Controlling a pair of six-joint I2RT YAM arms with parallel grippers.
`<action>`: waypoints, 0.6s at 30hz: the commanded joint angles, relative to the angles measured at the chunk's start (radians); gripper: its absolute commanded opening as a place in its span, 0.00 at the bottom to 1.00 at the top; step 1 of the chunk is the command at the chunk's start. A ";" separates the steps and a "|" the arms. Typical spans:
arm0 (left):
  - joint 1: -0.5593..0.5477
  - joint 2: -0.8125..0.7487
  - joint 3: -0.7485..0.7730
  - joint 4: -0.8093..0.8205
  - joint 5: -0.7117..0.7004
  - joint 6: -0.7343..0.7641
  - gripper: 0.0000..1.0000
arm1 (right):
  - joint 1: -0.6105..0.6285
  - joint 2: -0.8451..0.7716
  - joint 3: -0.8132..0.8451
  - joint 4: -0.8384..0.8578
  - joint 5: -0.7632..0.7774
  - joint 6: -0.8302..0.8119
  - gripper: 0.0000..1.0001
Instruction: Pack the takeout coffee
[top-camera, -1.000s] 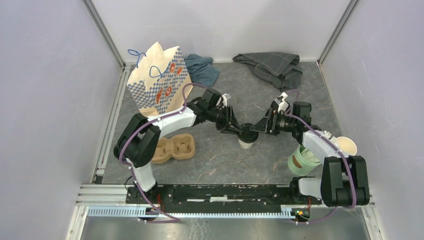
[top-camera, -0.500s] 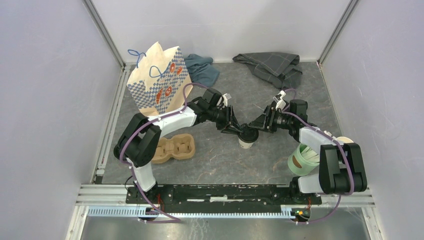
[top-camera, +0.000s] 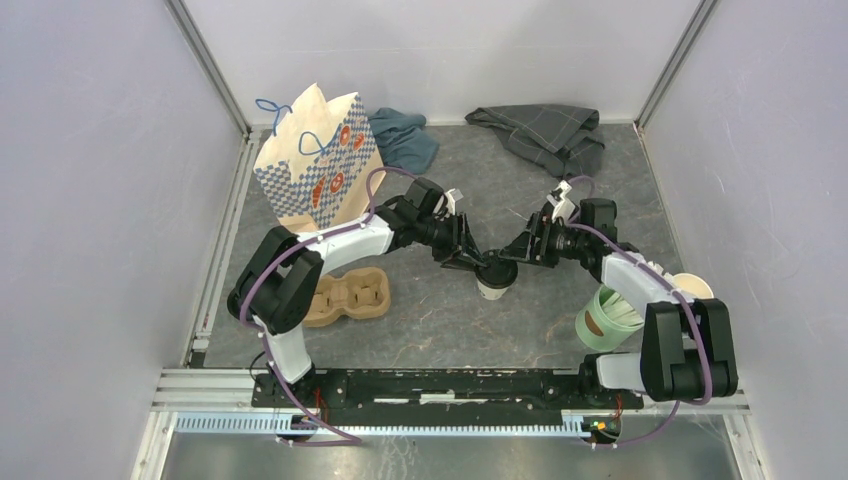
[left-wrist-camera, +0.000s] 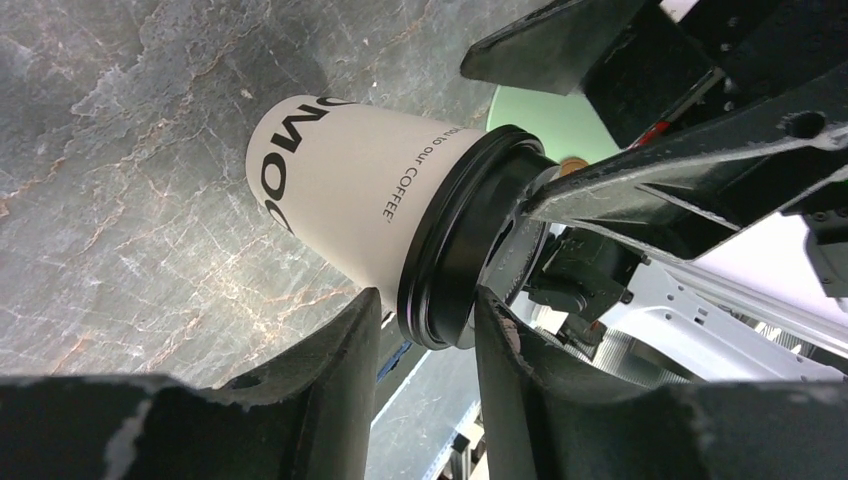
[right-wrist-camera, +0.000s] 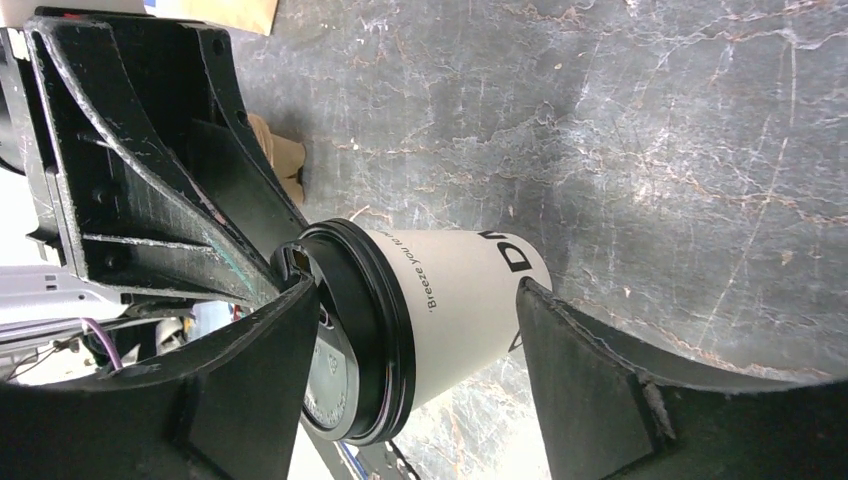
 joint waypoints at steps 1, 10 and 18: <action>-0.005 0.019 0.029 -0.101 -0.027 0.057 0.48 | -0.009 -0.037 0.108 -0.237 0.031 -0.154 0.83; -0.006 0.020 0.026 -0.083 -0.016 0.046 0.49 | -0.042 -0.152 -0.043 -0.114 -0.098 -0.074 0.80; -0.006 0.026 -0.016 -0.076 -0.031 0.046 0.43 | -0.053 -0.051 -0.135 -0.033 -0.046 -0.132 0.52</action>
